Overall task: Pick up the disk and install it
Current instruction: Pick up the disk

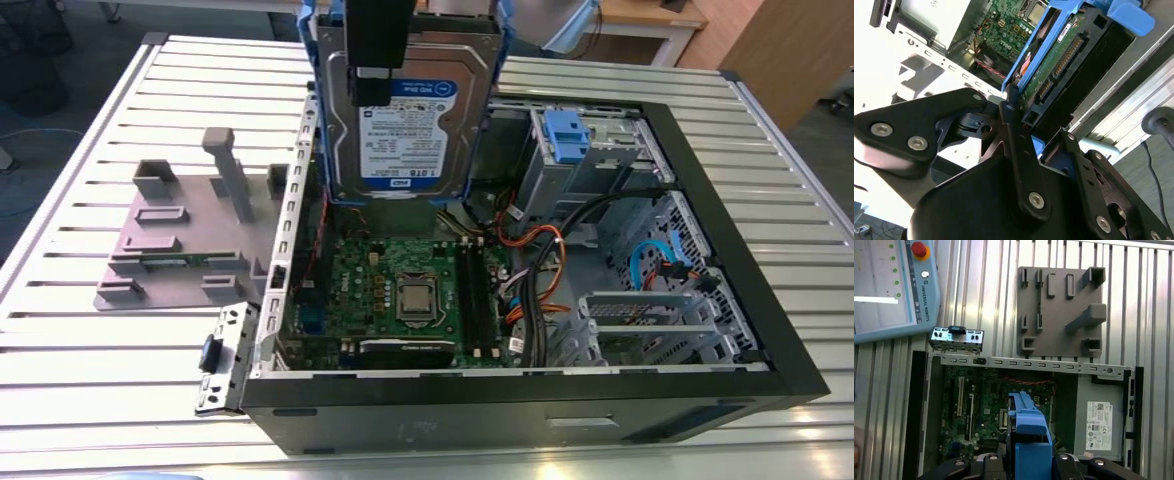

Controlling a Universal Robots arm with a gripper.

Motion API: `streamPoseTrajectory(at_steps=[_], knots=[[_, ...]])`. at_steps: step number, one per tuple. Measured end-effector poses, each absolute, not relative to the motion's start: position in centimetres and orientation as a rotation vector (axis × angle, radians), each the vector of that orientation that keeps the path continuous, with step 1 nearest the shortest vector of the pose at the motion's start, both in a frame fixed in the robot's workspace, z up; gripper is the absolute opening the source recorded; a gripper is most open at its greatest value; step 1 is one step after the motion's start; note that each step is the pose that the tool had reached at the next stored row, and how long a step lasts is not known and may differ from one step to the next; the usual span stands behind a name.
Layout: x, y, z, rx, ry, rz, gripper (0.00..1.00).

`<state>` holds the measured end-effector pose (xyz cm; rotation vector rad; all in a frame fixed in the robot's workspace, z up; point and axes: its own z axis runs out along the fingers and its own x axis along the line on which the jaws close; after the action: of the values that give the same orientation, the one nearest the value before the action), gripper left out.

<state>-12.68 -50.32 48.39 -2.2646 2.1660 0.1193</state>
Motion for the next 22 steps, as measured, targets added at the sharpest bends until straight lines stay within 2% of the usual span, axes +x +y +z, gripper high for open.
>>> streamPoseTrajectory(at_steps=[22], knots=[[-11.80, -50.52, 48.31, -2.265, 2.166, 0.119, 0.37]])
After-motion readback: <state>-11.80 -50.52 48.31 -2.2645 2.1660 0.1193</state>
